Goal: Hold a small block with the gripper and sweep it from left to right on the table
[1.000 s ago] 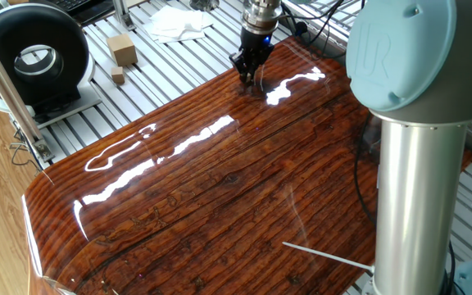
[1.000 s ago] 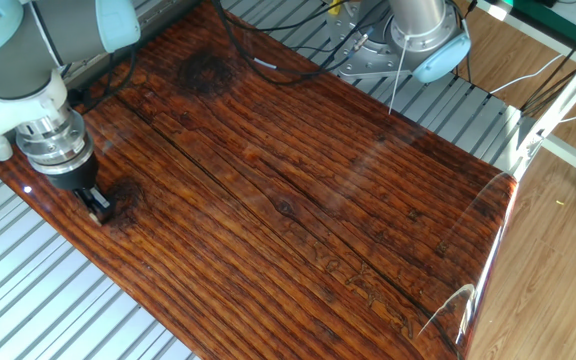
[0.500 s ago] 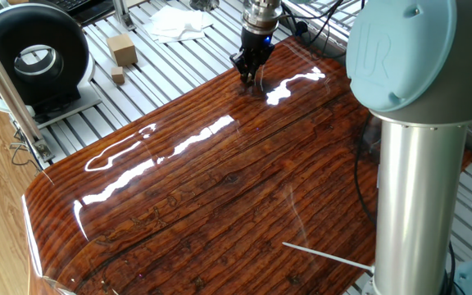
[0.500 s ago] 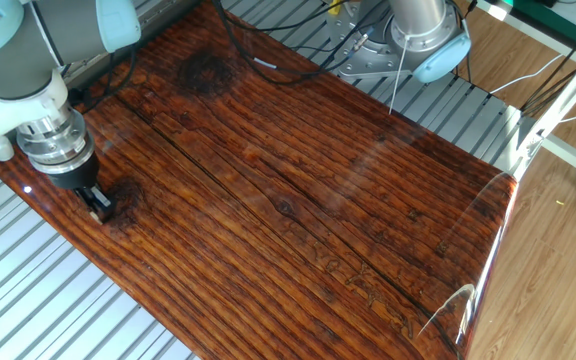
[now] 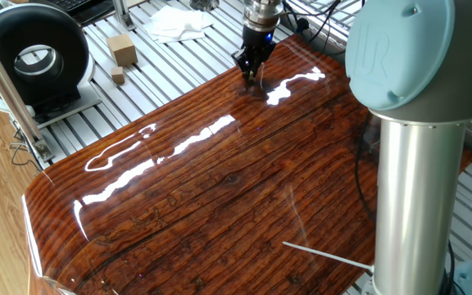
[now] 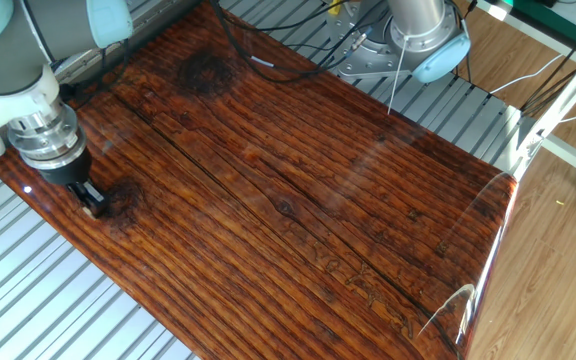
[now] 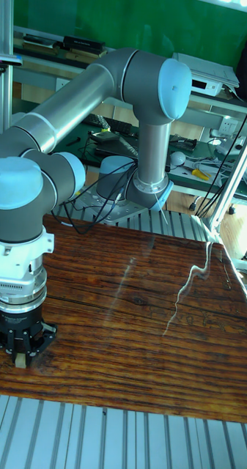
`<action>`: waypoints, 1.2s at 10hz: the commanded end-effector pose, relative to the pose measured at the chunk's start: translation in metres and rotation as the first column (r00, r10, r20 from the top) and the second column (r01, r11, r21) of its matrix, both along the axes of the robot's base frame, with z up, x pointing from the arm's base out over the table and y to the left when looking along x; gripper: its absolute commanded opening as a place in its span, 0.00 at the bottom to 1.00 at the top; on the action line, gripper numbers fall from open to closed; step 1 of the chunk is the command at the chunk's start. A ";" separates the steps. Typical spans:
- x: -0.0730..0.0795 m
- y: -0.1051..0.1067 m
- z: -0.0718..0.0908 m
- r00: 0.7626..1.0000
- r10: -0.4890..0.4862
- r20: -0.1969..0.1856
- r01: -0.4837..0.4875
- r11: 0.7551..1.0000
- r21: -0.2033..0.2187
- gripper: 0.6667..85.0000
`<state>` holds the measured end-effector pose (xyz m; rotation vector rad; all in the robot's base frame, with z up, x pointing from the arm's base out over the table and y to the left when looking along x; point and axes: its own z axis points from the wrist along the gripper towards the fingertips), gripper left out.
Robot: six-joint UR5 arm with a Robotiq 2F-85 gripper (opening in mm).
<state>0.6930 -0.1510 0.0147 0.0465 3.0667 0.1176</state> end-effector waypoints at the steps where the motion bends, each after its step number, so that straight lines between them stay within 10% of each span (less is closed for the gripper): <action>1: 0.005 -0.013 0.005 1.000 0.015 0.003 -0.015 1.000 -0.004 0.00; 12: 0.008 -0.004 -0.003 1.000 0.012 0.015 -0.013 1.000 0.018 0.00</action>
